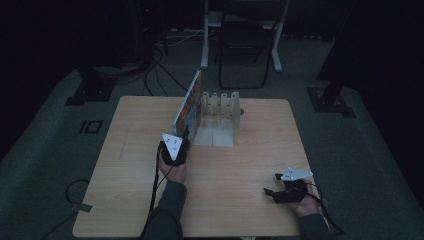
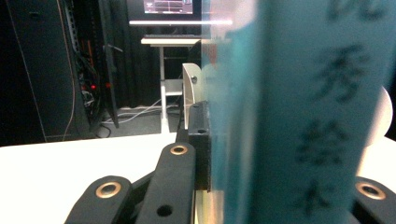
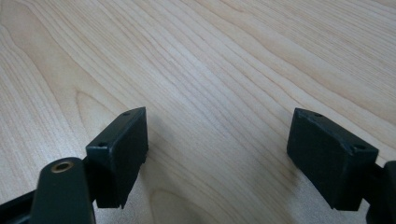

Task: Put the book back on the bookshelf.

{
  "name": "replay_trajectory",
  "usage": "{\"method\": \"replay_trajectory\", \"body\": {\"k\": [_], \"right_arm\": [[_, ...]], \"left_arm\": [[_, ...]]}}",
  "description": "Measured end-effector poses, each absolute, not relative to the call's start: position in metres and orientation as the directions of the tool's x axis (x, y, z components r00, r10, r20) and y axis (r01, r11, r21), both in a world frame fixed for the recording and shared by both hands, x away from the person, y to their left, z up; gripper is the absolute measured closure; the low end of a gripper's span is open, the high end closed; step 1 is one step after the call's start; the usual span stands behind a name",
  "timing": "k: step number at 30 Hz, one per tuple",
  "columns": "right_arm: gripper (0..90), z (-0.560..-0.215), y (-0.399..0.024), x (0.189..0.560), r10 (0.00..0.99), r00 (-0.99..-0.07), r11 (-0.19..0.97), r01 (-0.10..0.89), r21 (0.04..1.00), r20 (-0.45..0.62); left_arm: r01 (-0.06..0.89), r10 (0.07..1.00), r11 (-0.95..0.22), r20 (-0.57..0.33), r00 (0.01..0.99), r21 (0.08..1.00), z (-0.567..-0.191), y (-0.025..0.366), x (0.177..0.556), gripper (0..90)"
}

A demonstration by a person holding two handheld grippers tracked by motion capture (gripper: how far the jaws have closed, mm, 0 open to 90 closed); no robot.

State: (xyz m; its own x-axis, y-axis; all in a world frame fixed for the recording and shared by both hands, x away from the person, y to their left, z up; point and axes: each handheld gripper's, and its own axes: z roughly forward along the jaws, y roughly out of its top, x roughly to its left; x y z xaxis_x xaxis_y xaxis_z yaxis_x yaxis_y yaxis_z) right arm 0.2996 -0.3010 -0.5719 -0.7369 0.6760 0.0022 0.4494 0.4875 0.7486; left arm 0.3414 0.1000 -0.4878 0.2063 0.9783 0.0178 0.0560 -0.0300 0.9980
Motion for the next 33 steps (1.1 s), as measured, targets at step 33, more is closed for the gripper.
{"method": "replay_trajectory", "body": {"k": [33], "right_arm": [[20.1,-0.572,-0.301,0.299,0.675,-0.738,0.49,0.448,0.748,0.0]], "left_arm": [[0.039,0.969,-0.055,0.044,0.245,0.998,-0.5,0.116,0.336,70.6]]}}
